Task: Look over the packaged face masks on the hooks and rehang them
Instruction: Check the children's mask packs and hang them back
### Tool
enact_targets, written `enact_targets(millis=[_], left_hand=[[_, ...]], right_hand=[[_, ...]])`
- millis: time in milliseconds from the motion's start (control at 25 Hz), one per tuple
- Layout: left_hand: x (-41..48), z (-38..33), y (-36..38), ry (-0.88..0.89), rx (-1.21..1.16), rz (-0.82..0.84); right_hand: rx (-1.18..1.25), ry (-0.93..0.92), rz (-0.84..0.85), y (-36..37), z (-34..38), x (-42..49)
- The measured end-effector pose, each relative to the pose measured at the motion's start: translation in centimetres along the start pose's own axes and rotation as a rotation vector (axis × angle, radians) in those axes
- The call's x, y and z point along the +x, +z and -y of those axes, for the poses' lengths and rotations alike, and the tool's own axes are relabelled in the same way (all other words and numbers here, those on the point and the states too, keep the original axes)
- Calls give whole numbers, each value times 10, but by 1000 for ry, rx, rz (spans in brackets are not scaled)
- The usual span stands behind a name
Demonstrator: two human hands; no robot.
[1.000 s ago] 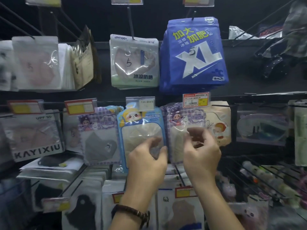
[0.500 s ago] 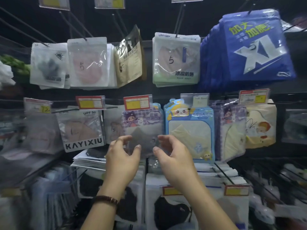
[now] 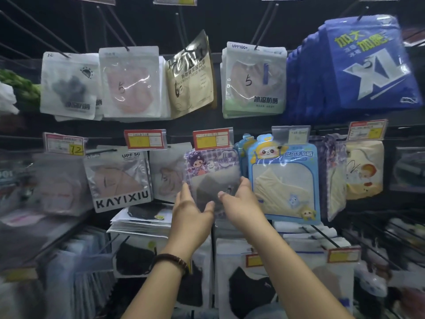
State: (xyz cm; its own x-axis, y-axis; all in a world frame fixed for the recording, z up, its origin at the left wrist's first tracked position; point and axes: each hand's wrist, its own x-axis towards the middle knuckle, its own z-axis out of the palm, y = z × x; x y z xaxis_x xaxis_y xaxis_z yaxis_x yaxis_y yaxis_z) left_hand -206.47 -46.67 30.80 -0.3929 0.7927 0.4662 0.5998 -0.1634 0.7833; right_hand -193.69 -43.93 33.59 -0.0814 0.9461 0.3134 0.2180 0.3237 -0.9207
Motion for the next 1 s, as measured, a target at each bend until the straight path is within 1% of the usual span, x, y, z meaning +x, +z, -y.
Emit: enact_targets(millis=[200,280,400,680,760,880,1000], left_hand=[[7,0,0,-10,-23,13],[8,0,-1,-14,-33,-14],[12,3,-5,-6,-28,-98],[8,-4,-20,10,0,-197],[8,-3,-24,17,-10,-236],[9,-5,-34,-14,-118,-272],[8,-5,-46,-74,-370,-262]], right_hand=[[-19,43,-5,1,4,10],[-60,39,-6,1,4,10],[-202,18,-11,4,3,5],[-389,-52,-120,0,-6,-1],[-443,-105,-177,-6,-5,-4],[-468,-182,-289,-14,-7,-10],[-373,-255,-367,-16,-6,-19]])
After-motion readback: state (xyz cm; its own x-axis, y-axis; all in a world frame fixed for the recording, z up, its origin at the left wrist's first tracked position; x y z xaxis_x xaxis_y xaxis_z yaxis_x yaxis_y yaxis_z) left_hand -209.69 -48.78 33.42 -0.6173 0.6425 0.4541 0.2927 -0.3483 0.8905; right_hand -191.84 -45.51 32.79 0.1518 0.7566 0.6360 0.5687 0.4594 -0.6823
